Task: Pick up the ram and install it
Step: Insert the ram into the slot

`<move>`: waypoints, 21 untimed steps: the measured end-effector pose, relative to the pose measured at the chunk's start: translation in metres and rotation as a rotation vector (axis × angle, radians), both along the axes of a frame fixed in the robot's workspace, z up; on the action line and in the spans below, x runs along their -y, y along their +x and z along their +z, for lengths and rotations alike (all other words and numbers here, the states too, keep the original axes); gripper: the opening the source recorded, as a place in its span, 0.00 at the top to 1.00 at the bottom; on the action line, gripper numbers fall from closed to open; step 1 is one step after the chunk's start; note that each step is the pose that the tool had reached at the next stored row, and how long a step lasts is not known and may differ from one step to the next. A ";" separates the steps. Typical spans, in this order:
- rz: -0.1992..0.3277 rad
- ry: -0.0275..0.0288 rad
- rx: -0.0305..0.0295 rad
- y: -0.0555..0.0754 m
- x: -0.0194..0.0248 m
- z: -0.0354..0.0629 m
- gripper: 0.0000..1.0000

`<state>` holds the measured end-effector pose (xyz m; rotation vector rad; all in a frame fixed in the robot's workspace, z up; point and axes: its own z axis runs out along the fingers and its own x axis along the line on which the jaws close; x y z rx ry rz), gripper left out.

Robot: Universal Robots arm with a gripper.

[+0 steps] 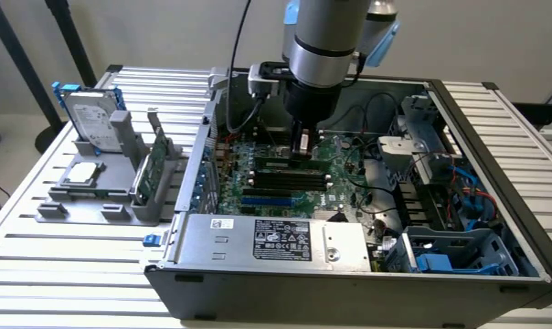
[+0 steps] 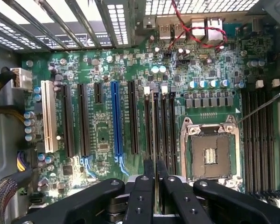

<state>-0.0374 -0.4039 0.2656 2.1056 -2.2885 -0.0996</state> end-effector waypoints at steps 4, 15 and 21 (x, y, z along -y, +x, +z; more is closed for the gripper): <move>0.002 0.0002 0.0006 0.000 0.0001 -0.0073 0.86; 0.003 0.0001 0.0015 0.000 0.0007 -0.0215 0.86; 0.003 0.0001 0.0014 0.000 0.0008 -0.0259 0.86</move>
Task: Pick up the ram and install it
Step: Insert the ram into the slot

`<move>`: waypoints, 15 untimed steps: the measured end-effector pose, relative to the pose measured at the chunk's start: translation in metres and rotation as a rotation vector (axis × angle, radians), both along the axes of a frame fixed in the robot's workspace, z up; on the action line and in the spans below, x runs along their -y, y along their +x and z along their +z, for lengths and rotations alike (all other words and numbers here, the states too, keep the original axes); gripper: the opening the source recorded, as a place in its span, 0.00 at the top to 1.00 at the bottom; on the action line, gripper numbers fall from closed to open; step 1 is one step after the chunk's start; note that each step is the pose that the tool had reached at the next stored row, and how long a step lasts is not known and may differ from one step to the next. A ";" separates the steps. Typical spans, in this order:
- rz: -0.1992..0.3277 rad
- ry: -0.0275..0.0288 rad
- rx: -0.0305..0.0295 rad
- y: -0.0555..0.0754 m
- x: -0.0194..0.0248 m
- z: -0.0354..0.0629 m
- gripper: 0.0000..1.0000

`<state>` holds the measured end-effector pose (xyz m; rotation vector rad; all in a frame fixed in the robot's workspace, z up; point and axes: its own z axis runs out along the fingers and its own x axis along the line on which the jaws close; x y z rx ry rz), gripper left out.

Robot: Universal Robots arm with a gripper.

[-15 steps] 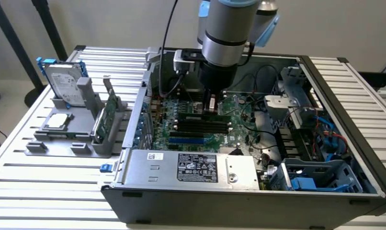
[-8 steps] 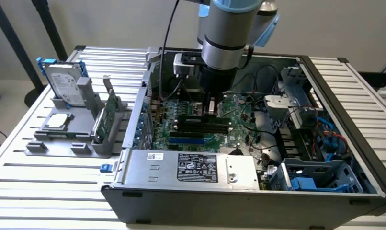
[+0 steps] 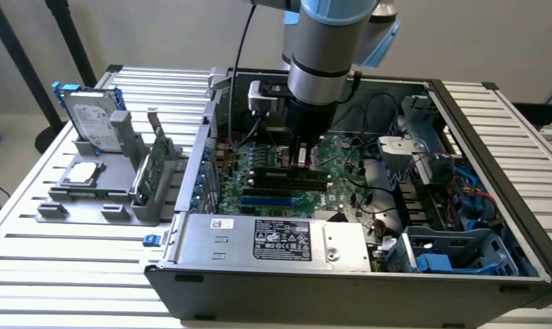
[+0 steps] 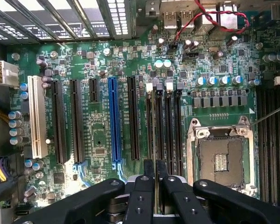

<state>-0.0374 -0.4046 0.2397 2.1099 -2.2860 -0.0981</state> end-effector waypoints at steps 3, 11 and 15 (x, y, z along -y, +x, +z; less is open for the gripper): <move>0.000 -0.0001 0.0000 0.000 0.0000 -0.0013 0.86; 0.000 0.0003 0.0001 0.001 -0.0003 -0.0038 0.86; 0.001 0.0000 0.0000 0.001 -0.0012 -0.0045 0.86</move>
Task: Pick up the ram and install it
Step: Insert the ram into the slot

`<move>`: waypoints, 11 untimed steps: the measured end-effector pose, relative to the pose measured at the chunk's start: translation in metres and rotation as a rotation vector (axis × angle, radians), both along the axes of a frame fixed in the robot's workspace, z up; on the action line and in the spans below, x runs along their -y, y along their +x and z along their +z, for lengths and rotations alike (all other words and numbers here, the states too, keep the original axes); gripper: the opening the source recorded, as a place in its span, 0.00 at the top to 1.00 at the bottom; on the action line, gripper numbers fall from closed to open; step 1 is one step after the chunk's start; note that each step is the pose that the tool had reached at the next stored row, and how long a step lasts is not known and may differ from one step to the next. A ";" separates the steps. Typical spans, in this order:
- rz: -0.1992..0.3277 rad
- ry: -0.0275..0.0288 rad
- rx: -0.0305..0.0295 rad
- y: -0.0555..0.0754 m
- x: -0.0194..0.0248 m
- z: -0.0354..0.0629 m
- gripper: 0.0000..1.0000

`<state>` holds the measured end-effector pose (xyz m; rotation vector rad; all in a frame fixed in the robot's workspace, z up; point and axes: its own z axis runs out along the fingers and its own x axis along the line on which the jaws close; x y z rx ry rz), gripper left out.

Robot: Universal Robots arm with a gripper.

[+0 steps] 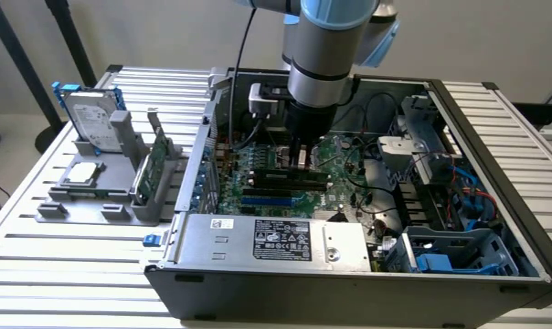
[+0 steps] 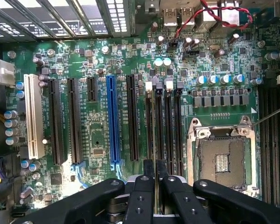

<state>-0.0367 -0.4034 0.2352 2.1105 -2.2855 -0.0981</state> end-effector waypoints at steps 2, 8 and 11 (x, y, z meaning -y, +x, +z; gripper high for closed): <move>0.000 -0.0001 -0.0002 0.000 -0.0005 -0.0007 0.86; 0.000 -0.0002 -0.0007 0.000 -0.0017 -0.0038 0.86; 0.000 -0.0010 -0.0021 0.000 -0.0018 -0.0046 0.86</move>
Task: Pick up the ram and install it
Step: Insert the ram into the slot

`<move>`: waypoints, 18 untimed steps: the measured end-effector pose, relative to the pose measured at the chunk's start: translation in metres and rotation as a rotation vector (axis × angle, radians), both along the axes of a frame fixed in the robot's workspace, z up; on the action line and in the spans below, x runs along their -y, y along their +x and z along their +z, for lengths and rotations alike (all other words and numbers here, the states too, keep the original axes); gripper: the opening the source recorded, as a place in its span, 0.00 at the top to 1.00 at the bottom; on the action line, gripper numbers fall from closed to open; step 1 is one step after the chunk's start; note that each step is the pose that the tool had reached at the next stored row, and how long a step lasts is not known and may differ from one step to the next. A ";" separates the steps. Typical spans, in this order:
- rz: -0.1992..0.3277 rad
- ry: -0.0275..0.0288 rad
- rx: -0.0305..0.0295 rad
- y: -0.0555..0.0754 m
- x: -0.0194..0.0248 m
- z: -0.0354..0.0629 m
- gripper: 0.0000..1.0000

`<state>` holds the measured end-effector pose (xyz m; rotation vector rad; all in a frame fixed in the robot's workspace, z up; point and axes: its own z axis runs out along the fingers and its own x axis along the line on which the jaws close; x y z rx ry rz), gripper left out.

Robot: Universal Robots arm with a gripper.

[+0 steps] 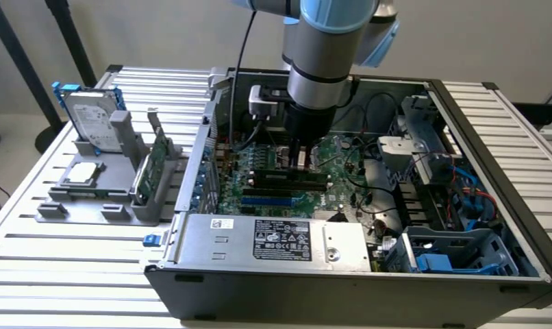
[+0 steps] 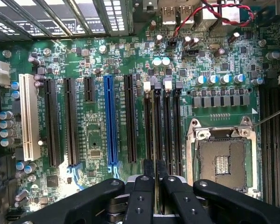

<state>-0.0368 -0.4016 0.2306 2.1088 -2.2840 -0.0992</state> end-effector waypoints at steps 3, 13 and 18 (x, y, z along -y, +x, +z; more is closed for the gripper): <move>0.000 -0.0004 -0.0009 0.000 0.0000 -0.0005 0.86; 0.005 -0.0006 -0.0044 0.002 -0.0001 -0.0008 0.86; 0.014 -0.0006 -0.0045 0.002 -0.0001 -0.0008 0.86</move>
